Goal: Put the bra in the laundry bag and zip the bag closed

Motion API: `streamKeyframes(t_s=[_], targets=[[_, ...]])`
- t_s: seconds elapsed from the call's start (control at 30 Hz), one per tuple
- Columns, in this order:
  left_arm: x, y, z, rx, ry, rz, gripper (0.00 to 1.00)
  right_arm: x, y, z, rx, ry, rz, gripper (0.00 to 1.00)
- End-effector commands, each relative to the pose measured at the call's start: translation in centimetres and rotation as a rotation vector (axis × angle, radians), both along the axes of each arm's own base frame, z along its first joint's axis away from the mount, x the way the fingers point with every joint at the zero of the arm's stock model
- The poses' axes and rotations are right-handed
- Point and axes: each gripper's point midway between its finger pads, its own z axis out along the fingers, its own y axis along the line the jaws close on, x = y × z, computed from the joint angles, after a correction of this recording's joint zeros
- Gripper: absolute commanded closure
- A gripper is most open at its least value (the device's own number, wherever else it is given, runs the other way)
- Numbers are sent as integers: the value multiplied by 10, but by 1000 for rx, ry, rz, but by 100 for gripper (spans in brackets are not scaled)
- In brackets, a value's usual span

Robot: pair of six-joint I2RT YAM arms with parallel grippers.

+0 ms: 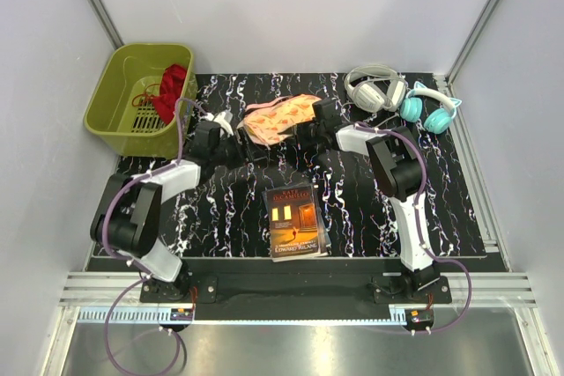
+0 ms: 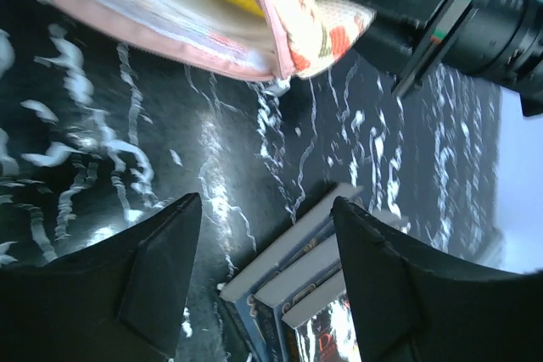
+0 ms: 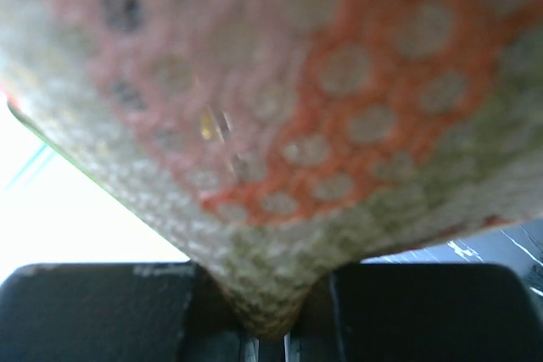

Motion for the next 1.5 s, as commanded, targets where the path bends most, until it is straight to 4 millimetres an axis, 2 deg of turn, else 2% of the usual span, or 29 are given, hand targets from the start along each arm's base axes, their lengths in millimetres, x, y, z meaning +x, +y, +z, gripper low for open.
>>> streamKeyframes(t_s=[0.0, 0.03, 0.13, 0.2, 0.27, 0.4, 0.53, 0.73, 0.97, 1.1, 1.27, 1.4, 1.47], targets=[[24, 18, 17, 129, -148, 104, 34, 2, -4, 18, -2, 70, -91, 85], [26, 21, 14, 156, -143, 120, 37, 3, -5, 18, -5, 70, -95, 85], [35, 18, 12, 197, -152, 139, 41, 3, -5, 18, -11, 84, -108, 82], [42, 10, 15, 208, -167, 131, 52, 3, -5, 17, -13, 90, -118, 82], [46, 1, 16, 217, -180, 121, 58, 2, -5, 16, -10, 102, -126, 82], [59, -17, 18, 250, -209, 96, 57, 0, -6, 13, -10, 122, -142, 82], [66, -21, 7, 329, -211, 101, 52, 1, -7, 14, -9, 134, -166, 82], [68, -15, -7, 386, -187, 148, 62, 2, -6, 17, -1, 143, -176, 82], [78, -25, -4, 375, -224, 140, 65, 2, -2, 17, 7, 149, -168, 83], [80, -35, 1, 347, -264, 95, 62, 1, -2, 18, 8, 149, -167, 83], [81, -41, 1, 339, -285, 60, 52, 0, 0, 17, 10, 151, -160, 84], [81, -42, 1, 331, -288, 56, 52, -3, -2, 15, 9, 162, -161, 85], [82, -42, -3, 339, -281, 55, 55, -4, -2, 14, 8, 164, -161, 85]])
